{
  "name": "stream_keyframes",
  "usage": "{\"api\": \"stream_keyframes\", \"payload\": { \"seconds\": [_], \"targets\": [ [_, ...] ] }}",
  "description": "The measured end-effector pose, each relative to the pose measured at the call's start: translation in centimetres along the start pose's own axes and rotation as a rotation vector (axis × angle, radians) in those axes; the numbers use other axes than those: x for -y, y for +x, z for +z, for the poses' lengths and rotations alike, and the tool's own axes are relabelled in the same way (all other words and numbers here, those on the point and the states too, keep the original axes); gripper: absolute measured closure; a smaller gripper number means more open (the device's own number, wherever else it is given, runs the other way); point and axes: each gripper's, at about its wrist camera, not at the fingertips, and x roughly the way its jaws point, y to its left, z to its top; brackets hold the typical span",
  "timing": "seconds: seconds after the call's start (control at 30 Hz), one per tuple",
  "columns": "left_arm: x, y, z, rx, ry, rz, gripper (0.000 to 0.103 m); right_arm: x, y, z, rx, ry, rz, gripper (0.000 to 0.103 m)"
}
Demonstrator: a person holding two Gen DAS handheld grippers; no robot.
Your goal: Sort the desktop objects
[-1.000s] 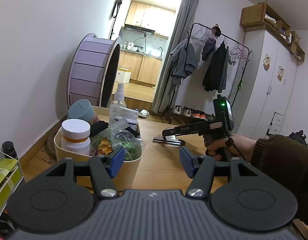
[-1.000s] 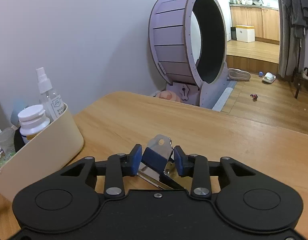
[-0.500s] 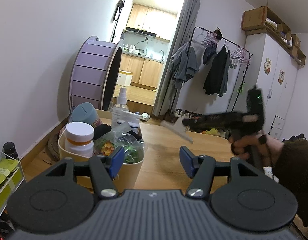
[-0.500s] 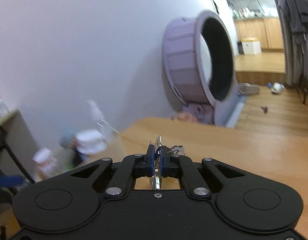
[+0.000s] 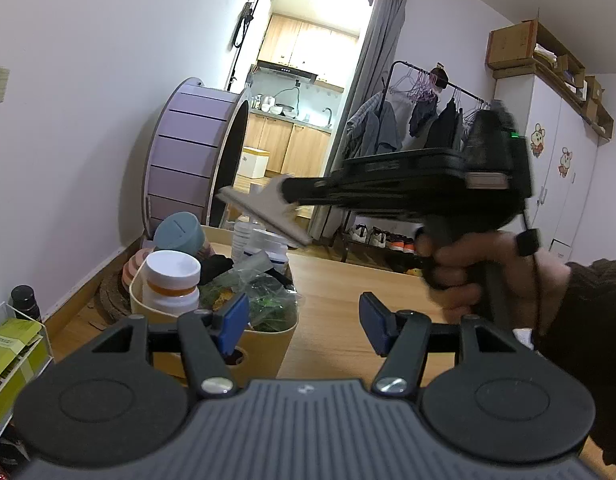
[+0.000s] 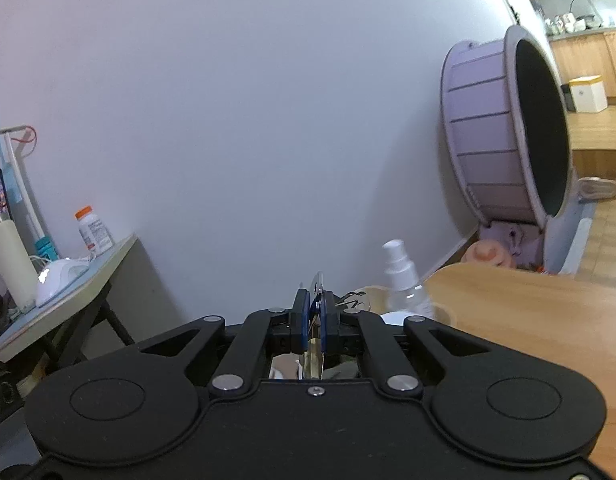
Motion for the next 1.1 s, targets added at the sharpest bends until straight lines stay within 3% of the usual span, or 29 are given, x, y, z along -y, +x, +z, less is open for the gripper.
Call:
{"api": "stream_keyframes", "payload": {
  "seconds": [0.1,0.13,0.23,0.43,0.67,0.8,0.87,1.0,1.1],
  "targets": [
    [-0.1,0.2,0.0,-0.013,0.003,0.003,0.043,-0.4,1.2,-0.6,-0.024,-0.017,-0.025,0.091],
    [-0.1,0.2,-0.1,-0.019,0.006,0.005,0.043,-0.5,1.4,-0.7,-0.028,-0.03,-0.041,0.081],
    [0.0,0.3,-0.2,-0.029,0.015,0.011,0.043,-0.8,1.1,-1.1,-0.016,-0.074,-0.088,0.064],
    [0.2,0.4,-0.3,-0.024,0.019,0.033,0.029,-1.6,-1.1,-1.6,0.006,-0.114,-0.147,0.046],
    [0.2,0.5,-0.3,-0.072,0.026,0.101,0.017,-3.7,-4.3,-2.6,0.036,-0.16,-0.176,0.03],
    [0.0,0.1,-0.3,-0.067,0.017,0.138,0.01,-4.7,-6.8,-3.2,0.053,-0.187,-0.203,0.015],
    [0.1,0.0,-0.3,-0.076,0.015,0.164,0.002,-5.2,-7.9,-3.5,0.053,-0.198,-0.211,0.011],
    [-0.1,0.0,-0.3,-0.125,0.024,0.218,0.0,-5.9,-9.6,-3.9,0.038,-0.207,-0.234,0.0],
    [-0.2,-0.2,-0.3,-0.139,0.026,0.219,0.0,-6.4,-10.5,-4.0,0.034,-0.224,-0.246,0.0]
  ]
}}
